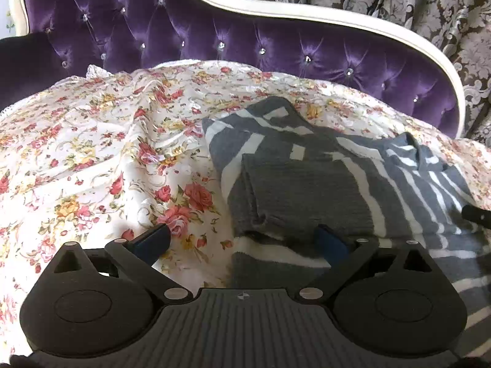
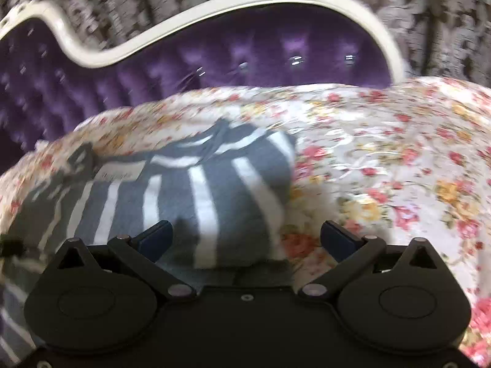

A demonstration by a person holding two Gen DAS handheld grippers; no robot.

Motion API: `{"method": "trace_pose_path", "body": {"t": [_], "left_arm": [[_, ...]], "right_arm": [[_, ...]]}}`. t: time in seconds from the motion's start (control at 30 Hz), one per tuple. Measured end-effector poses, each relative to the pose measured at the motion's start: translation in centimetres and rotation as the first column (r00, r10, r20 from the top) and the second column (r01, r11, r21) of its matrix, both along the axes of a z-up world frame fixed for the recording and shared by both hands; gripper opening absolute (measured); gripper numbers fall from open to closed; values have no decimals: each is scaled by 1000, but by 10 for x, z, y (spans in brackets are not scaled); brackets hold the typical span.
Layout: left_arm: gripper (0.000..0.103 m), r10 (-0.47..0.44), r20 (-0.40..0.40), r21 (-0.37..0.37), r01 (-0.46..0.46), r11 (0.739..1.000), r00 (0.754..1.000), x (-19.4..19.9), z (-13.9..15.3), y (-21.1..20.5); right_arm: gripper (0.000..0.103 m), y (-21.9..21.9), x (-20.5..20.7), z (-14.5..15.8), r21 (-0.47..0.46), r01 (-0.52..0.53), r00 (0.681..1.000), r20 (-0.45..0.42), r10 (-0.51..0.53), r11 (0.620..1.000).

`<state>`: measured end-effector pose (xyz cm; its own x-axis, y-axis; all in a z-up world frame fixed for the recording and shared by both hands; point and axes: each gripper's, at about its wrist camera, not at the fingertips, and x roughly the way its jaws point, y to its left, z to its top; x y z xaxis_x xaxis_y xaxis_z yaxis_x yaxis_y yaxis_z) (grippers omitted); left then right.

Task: Fold small clothes
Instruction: 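Move both open grippers toward the ribbed hem of the cardigan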

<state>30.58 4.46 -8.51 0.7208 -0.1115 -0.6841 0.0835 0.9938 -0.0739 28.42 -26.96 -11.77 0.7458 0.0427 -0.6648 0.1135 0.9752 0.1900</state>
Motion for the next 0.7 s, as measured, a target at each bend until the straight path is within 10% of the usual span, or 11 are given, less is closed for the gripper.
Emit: {"method": "trace_pose_path", "body": {"t": [0.43, 0.7], "left_arm": [[101, -25, 140, 100, 11, 995, 990, -35, 23, -1], [101, 91, 154, -82, -79, 994, 984, -78, 53, 34]], "right_arm": [[102, -20, -11, 11, 4, 88, 995, 47, -88, 996], [102, -5, -43, 39, 33, 39, 987, 156, -43, 999]]}}
